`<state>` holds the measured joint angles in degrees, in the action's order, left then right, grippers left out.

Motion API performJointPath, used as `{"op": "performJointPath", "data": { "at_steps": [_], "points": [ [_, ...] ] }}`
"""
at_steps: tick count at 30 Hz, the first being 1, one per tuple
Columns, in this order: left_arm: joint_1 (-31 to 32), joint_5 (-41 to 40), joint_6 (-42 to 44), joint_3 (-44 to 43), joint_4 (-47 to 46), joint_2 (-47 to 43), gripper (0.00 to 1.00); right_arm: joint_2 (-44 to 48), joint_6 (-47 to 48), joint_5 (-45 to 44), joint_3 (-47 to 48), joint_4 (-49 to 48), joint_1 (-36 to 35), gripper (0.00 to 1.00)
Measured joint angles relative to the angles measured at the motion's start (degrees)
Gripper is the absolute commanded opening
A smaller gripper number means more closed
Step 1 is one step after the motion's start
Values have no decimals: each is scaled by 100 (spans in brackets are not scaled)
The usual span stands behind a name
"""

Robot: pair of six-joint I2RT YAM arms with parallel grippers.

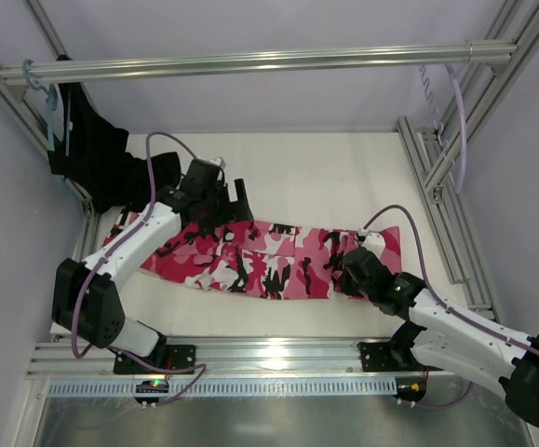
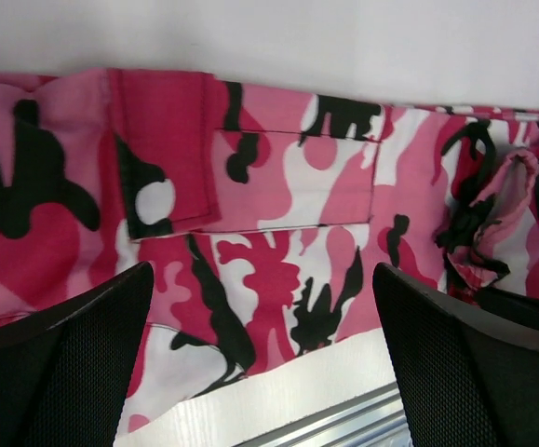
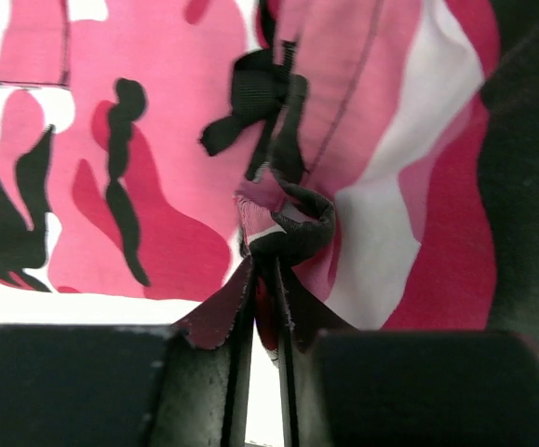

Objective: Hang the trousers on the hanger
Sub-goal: Fold the trousers

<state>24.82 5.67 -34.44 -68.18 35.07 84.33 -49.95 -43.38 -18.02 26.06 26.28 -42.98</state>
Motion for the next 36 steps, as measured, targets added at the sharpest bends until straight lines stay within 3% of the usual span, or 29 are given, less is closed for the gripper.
{"op": "performJointPath", "data": {
  "at_steps": [3, 13, 21, 27, 36],
  "points": [
    [372, -2, -107, 0, -184, -4, 100, 278, -164, -85, -155, 221, -9, 4],
    [1346, 273, -848, 0, -1067, 293, 97, 1202, -463, -439, -398, 472, -9, 4],
    [1631, 509, -1552, -2, -1587, 942, 100, 1204, -413, -883, 280, 485, -9, 4],
    [1856, 568, -2481, -2, -2028, 1226, 100, 990, -332, -1064, 846, 323, -9, 4],
    [2310, 765, -3814, -107, -2837, 2122, 100, 1296, -337, -1051, 699, 240, -9, 4]
  ]
}}
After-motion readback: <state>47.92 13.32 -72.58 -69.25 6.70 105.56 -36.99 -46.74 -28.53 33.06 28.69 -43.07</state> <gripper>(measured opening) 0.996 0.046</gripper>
